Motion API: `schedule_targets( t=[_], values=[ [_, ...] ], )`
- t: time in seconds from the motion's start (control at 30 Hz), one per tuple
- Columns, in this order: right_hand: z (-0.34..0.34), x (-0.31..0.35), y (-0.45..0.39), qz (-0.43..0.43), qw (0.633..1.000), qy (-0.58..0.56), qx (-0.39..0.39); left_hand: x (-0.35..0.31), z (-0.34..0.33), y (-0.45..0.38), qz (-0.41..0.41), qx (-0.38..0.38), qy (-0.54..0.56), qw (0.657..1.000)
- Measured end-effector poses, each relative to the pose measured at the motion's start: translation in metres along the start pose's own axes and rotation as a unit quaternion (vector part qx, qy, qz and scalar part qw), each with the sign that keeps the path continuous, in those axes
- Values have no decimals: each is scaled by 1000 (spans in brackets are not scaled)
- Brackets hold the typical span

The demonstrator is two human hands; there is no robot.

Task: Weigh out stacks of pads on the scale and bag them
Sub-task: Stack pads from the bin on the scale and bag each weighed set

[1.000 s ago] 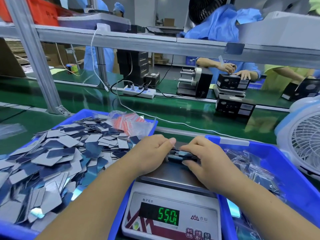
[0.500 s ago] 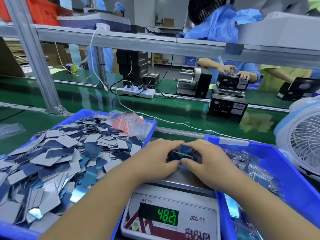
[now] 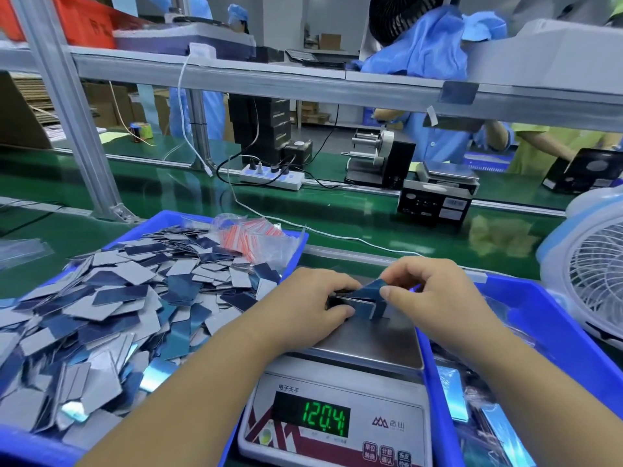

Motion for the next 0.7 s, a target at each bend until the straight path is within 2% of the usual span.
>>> schedule_targets(
  t=[0.1,0.2,0.37,0.47,0.7],
  values=[
    [3,-3,-1,13,992,120,42,0,1,1,8,-4,6,1000],
    [4,-4,-1,21,982,162,94,-1,1,1,13,-3,2,1000],
    [-5,-1,2,19,990,90,107,0,2,1,25,4,2,1000],
    [-21,3,3,62,984,117,118,-3,2,0,30,6,9,1000],
    [-23,0,2,39,992,105,57,-7,0,1,36,-6,-24,999]
  ],
)
Point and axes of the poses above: each hand's wrist, its own y-axis away from the middle knuckle, its own z-axis out of the back of the hand, x = y × z, the point moved 3 cm from there along -y, towards the middle knuckle, and after that the axes turned 13 degrees about z, right-handed, at the moved point
